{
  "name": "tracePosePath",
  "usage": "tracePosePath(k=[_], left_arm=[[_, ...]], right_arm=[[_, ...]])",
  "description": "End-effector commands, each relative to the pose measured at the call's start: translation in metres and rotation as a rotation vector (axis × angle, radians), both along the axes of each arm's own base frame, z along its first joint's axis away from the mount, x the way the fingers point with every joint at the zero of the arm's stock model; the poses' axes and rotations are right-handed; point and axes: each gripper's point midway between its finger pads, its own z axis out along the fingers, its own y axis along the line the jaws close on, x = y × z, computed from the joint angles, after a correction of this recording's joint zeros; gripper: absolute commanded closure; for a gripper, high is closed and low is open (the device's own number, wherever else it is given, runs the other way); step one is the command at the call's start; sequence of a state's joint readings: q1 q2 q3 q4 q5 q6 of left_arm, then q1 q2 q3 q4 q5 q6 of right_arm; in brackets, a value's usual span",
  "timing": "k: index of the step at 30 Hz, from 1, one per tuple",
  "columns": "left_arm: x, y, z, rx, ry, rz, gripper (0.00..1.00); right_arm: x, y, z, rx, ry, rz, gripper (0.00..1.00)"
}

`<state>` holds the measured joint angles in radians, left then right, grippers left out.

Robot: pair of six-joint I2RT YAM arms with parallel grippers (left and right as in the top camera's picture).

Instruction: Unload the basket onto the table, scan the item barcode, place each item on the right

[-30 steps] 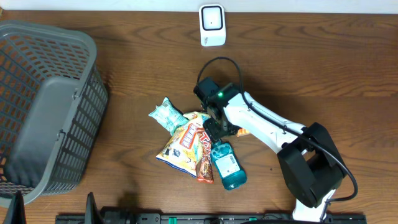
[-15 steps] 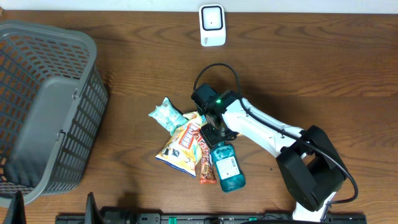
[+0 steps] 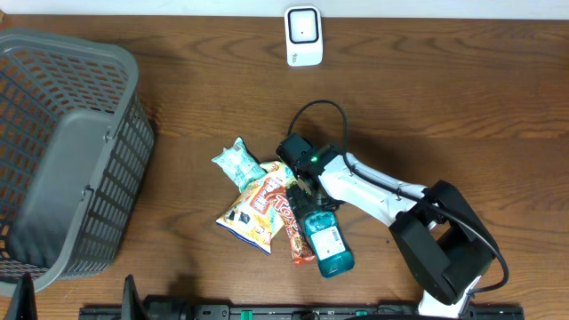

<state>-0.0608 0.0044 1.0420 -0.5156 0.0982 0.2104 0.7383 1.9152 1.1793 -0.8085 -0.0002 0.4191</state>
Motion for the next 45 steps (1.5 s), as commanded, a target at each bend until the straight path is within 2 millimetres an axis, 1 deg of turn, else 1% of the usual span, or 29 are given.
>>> tracePosePath(k=[1,4,6,8,13,18,23,26,29,31,34,35,39,42,45], left_arm=[[-0.001,0.001,0.002,0.003,-0.01,0.012,0.02],[-0.001,0.001,0.002,0.003,-0.01,0.012,0.02],[-0.001,0.001,0.002,0.003,-0.01,0.012,0.02],[-0.001,0.001,0.002,0.003,-0.01,0.012,0.02],[-0.001,0.001,0.002,0.003,-0.01,0.012,0.02],[-0.001,0.001,0.002,0.003,-0.01,0.012,0.02],[-0.001,0.001,0.002,0.003,-0.01,0.012,0.02],[-0.001,0.001,0.002,0.003,-0.01,0.012,0.02],[-0.001,0.001,0.002,0.003,-0.01,0.012,0.02],[-0.001,0.001,0.002,0.002,-0.01,0.012,0.02],[-0.001,0.001,0.002,0.003,-0.01,0.012,0.02],[-0.001,0.001,0.002,0.003,-0.01,0.012,0.02],[-0.001,0.001,0.002,0.003,-0.01,0.012,0.02],[-0.001,0.001,0.002,0.003,-0.01,0.012,0.02],[-0.001,0.001,0.002,0.003,-0.01,0.012,0.02]], right_arm=[[-0.009,0.0,-0.008,-0.001,0.026,-0.02,0.48],[-0.007,0.002,-0.008,0.006,0.019,-0.02,0.52],[-0.005,0.003,-0.008,0.013,0.01,-0.02,0.58],[-0.001,0.004,-0.008,0.018,-0.004,-0.022,0.62],[0.007,0.006,-0.004,0.028,-0.025,-0.033,0.75],[0.016,0.004,-0.001,0.037,-0.037,-0.054,0.81],[0.031,0.006,0.008,0.059,-0.062,-0.078,0.88],[0.038,0.007,0.014,0.068,-0.073,-0.088,0.9],[0.048,0.004,0.021,0.055,-0.098,-0.102,0.91],[0.057,-0.002,0.03,0.027,-0.125,-0.116,0.91],[0.074,-0.008,0.049,-0.002,-0.174,-0.135,0.91],[0.088,-0.011,0.063,-0.02,-0.223,-0.147,0.91],[0.116,-0.014,0.092,-0.044,-0.335,-0.173,0.9],[0.131,-0.016,0.106,-0.055,-0.401,-0.19,0.89],[0.142,-0.016,0.114,-0.058,-0.455,-0.202,0.87]])
